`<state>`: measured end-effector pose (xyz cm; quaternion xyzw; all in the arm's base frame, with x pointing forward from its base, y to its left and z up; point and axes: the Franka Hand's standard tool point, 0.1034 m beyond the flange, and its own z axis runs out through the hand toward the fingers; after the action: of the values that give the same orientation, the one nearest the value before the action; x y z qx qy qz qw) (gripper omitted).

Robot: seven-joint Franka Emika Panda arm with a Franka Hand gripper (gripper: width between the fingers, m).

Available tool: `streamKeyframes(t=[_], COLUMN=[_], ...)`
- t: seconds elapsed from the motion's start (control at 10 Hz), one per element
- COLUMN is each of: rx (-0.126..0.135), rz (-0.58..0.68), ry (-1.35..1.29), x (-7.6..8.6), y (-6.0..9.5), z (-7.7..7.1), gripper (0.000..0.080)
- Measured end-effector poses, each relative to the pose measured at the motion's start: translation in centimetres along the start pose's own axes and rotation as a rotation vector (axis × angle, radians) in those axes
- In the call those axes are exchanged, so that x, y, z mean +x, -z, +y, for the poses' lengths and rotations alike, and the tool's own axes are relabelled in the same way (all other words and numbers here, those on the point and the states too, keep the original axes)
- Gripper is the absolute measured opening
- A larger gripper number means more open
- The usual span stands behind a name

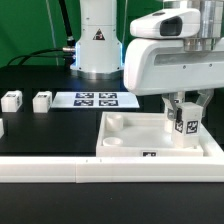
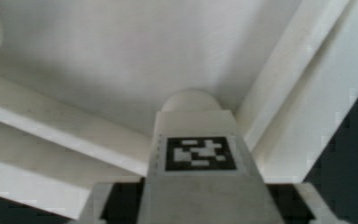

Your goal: Assemble square table

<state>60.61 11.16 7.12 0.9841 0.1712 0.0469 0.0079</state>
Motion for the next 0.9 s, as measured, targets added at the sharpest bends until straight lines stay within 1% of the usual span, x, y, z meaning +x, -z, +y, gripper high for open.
streamKeyframes(t=[0.2, 0.3, 0.5, 0.7, 0.9], rx=[0.012, 0.023, 0.029, 0.029, 0.017], rz=[0.02, 0.024, 0.024, 0.02, 0.019], ry=[-0.249, -0.395, -0.597, -0.78, -0.901], x=[-0.02, 0.0, 0.04, -0.12, -0.38], y=[-0.04, -0.05, -0.05, -0.11, -0.12], z=[0.17, 0.18, 0.14, 0.39, 1.06], gripper=[0.0289, 0.0289, 0.029, 0.029, 0.0294])
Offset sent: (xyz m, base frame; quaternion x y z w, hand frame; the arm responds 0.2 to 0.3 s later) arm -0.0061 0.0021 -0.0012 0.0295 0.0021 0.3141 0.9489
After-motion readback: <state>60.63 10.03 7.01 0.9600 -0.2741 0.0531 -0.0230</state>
